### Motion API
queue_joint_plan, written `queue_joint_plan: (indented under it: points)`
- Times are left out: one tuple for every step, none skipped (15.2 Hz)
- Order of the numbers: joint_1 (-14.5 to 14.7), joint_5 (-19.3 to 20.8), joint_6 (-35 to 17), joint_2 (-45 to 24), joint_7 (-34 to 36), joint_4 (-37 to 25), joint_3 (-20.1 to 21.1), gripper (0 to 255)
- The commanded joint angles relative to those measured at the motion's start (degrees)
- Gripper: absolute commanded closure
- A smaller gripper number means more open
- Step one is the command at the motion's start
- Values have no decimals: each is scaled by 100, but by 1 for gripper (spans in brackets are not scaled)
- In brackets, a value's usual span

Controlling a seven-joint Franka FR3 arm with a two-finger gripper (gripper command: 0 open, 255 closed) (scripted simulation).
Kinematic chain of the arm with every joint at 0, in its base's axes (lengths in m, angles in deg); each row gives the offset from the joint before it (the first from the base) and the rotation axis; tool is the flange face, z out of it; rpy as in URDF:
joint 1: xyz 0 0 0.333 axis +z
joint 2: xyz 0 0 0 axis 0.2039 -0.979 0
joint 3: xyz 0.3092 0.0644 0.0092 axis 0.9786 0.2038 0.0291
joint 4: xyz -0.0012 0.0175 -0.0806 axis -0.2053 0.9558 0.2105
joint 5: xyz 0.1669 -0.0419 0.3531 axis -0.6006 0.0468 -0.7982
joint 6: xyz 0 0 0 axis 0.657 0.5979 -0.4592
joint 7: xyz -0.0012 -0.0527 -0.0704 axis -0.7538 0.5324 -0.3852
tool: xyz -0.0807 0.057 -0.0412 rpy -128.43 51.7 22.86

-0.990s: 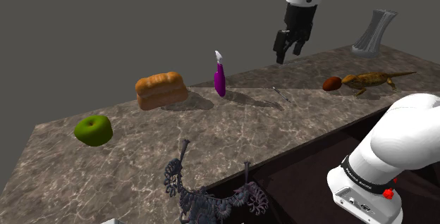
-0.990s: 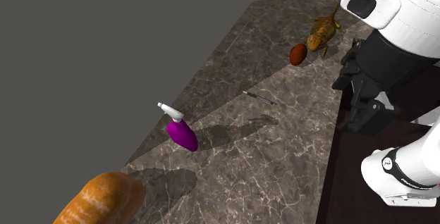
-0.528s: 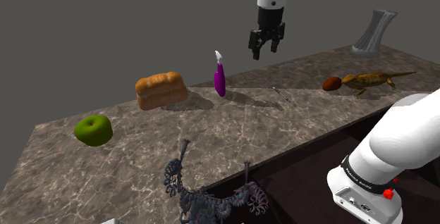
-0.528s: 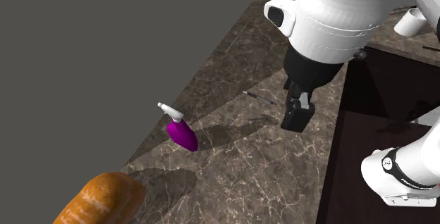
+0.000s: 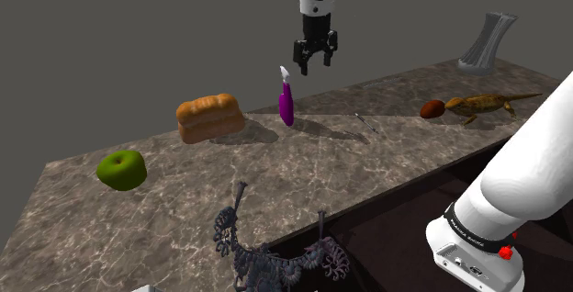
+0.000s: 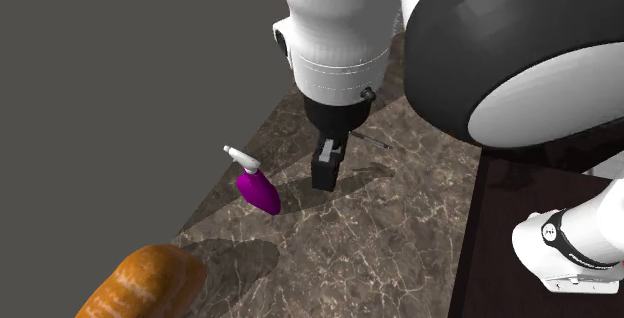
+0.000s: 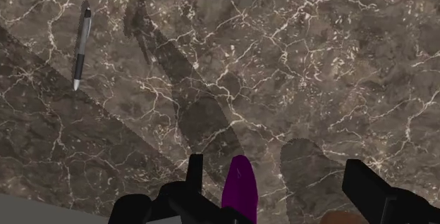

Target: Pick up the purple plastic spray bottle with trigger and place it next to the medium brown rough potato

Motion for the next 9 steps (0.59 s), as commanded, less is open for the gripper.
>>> queue_joint_plan:
  points:
    - [-3,95,98,-518,70,-565,4,0]
    - [8,140,143,-773,115,-841,9,0]
    - [23,186,198,-1033,158,-1129,9,0]
    - [41,231,262,-1296,198,-1432,8,0]
    - [62,276,337,-1564,236,-1750,4,0]
    - [87,320,423,-1839,270,-2086,-2,0]
    - [115,362,522,-2122,302,-2443,-11,0]
    - [145,404,634,-2415,329,-2825,-22,0]
    - [180,443,763,-2722,352,-3238,-36,0]
